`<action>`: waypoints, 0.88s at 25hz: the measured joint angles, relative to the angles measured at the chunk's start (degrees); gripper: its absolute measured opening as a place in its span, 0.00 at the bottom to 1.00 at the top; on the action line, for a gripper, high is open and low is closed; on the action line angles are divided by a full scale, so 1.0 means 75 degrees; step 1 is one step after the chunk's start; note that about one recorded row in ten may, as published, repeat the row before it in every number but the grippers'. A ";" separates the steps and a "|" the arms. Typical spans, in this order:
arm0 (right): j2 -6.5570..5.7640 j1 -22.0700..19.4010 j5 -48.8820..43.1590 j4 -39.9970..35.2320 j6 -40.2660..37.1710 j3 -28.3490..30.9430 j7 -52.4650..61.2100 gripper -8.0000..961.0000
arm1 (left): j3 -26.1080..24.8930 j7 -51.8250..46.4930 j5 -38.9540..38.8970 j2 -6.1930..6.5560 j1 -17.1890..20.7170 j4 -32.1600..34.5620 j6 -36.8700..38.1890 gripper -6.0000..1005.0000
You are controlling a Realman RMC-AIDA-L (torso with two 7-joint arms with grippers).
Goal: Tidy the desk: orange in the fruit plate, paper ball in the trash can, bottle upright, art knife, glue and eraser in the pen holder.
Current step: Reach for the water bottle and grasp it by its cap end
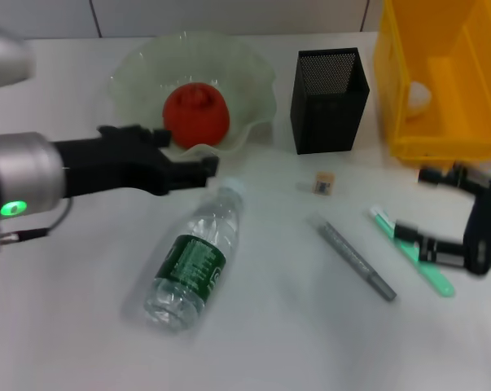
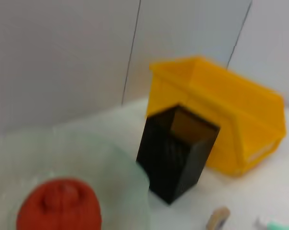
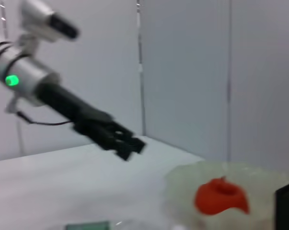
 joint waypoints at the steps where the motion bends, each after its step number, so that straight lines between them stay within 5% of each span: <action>1: -0.0004 -0.0008 -0.0025 0.0285 -0.0058 0.0018 -0.0165 0.88 | 0.0440 -0.1198 0.0972 -0.0005 -0.0298 0.0168 -0.0027 0.82; 7: -0.0019 0.0024 -0.0089 0.1335 -0.0042 0.0025 -0.0712 0.88 | 0.0661 -0.1806 0.1518 -0.0005 -0.0484 0.0186 -0.0056 0.82; 8: -0.0022 0.0034 -0.0112 0.1394 -0.0032 0.0026 -0.0719 0.88 | 0.1507 -0.3465 0.3189 -0.0028 -0.1247 -0.0177 -0.0259 0.82; 10: -0.0023 0.0050 -0.0173 0.1483 0.0005 0.0024 -0.0731 0.88 | 0.1682 -0.3749 0.3464 -0.0033 -0.1412 -0.0344 -0.0306 0.82; 14: -0.0021 0.0085 -0.0228 0.1539 0.0059 0.0022 -0.0734 0.88 | 0.1682 -0.3749 0.3464 -0.0033 -0.1412 -0.0344 -0.0306 0.82; 15: -0.0021 0.0110 -0.0259 0.1555 0.0067 0.0022 -0.0734 0.88 | 0.1938 -0.4194 0.3696 -0.0045 -0.1867 -0.0982 -0.0557 0.82; 22: -0.0017 0.0288 -0.0484 0.1734 0.0229 0.0017 -0.0685 0.88 | 0.2204 -0.4230 0.3540 -0.0050 -0.2369 -0.1874 -0.1045 0.82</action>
